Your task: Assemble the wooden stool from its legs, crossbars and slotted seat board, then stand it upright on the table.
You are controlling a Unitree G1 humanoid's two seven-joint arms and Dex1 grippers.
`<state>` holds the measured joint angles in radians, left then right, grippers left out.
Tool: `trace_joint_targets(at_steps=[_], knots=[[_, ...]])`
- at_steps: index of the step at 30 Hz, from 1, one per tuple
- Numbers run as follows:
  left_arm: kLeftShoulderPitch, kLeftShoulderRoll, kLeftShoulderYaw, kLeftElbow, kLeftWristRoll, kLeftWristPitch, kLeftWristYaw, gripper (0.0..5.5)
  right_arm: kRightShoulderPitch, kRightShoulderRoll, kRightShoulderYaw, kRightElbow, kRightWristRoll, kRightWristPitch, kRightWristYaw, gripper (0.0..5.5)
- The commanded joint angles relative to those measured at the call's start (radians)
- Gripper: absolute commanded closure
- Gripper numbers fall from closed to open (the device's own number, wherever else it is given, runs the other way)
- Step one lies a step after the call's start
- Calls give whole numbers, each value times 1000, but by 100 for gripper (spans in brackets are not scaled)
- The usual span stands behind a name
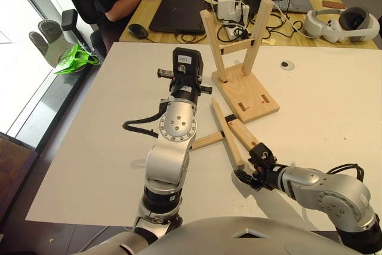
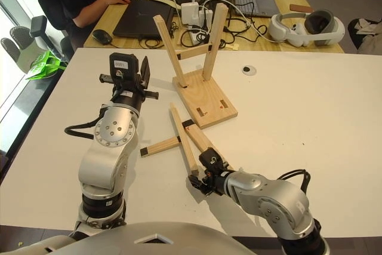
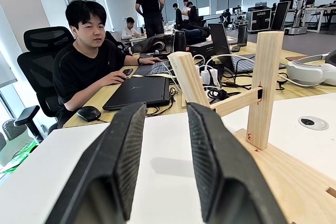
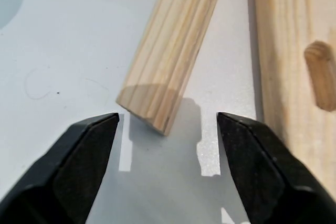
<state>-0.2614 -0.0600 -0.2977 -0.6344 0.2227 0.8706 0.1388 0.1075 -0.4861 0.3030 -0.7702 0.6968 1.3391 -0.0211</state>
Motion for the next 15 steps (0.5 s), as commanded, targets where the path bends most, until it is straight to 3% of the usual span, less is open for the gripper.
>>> trace_joint_targets(at_steps=[1,5,15], knots=[[1,-12,-6,5,-4,1,-19,402,23,-5,67,65,-102,-28,-17,197],[2,-4,-4,3,-1,6,-39,402,31,3,105,128,-201,-111,-17,197],[-8,13,22,2,12,15,-61,402,-26,106,-5,210,-301,-235,-1,386]])
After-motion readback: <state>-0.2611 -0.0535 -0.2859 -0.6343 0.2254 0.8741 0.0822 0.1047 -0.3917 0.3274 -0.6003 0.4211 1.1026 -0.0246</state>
